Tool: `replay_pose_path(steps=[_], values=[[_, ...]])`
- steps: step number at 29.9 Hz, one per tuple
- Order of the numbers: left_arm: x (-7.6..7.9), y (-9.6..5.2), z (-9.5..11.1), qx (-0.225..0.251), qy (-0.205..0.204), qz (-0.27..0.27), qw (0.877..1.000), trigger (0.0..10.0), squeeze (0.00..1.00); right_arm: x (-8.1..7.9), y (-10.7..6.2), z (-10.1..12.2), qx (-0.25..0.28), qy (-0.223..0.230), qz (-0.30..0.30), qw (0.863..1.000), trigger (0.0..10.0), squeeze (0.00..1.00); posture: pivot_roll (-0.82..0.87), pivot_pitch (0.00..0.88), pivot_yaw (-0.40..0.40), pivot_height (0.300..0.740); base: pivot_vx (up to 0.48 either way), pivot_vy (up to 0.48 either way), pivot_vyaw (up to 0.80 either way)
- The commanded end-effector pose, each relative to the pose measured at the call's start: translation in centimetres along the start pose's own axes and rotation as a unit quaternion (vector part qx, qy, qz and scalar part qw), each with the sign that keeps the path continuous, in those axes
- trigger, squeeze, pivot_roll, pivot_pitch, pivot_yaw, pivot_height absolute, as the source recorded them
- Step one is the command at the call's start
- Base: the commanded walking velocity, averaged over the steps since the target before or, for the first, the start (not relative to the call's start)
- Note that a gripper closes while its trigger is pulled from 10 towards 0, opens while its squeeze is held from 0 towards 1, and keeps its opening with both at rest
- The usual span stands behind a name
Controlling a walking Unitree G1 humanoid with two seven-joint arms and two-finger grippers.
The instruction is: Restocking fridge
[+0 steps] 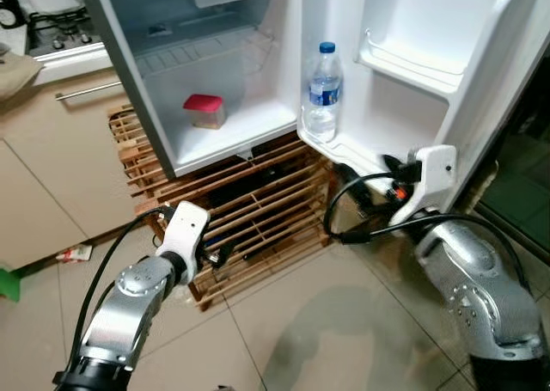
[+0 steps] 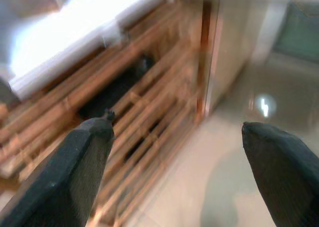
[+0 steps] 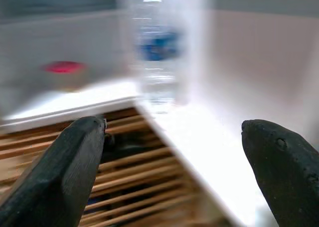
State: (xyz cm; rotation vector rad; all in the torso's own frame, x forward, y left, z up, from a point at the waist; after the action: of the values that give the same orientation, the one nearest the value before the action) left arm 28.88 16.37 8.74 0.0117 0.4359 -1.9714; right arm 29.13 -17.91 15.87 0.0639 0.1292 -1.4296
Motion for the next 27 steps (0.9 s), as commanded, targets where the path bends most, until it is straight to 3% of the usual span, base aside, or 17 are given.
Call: replay_pose_path(steps=[1,3,6,7,9,18,27], values=[[-1.1,0.0,2.5,0.055,0.007,0.024,0.998,10.0,0.0,0.5,-0.1,0.3,0.019,-0.013,-0.029,0.999,10.0,0.0,-0.13,0.0,0.079,0.74,0.0,0.0,0.0],[-1.7,-0.1,3.9,0.095,-0.016,0.046,0.994,10.0,0.0,1.3,-0.7,0.1,0.03,-0.014,-0.063,0.997,10.0,0.0,-0.13,0.0,0.081,0.74,0.0,0.0,0.0],[-1.8,-0.1,4.3,0.108,-0.023,0.048,0.993,10.0,0.0,1.5,-0.9,-0.1,0.03,-0.012,-0.073,0.997,10.0,0.0,-0.13,0.0,0.084,0.74,0.0,0.0,0.0],[-1.4,-0.4,5.3,0.144,-0.03,0.043,0.988,10.0,0.0,1.7,-1.3,-1.0,0.026,-0.028,-0.081,0.996,10.0,0.0,-0.13,0.0,0.086,0.74,0.0,0.0,0.0],[-1.1,-0.6,5.9,0.17,-0.033,0.041,0.984,10.0,0.0,1.7,-1.5,-1.7,0.021,-0.033,-0.085,0.996,10.0,0.0,-0.13,0.0,0.085,0.74,0.0,0.0,0.0],[-1.0,-0.5,6.7,0.2,-0.026,0.049,0.978,10.0,0.0,1.6,-1.2,-2.0,0.032,-0.053,-0.074,0.995,10.0,0.0,-0.13,0.0,0.081,0.74,0.0,-0.373,0.05],[-0.7,-0.3,7.0,0.213,-0.015,0.048,0.976,10.0,0.0,1.3,-1.1,-2.4,0.038,-0.062,-0.061,0.996,10.0,0.0,-0.13,0.0,0.079,0.74,0.0,-0.477,0.8]])
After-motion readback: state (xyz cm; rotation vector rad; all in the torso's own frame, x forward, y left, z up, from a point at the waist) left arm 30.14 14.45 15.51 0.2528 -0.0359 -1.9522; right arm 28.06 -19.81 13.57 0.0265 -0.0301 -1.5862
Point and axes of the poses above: a point about 5 cm out from each wrist's last joint towards the gripper, its own y axis pointing out of the wrist towards the gripper, its own z axis along the axis of the wrist's last joint, x = y × z, the point moved 1 cm from there along y, pointing out of the wrist towards the gripper, and after that the axes turned 8 degrees about y, right-handed, at the moved point
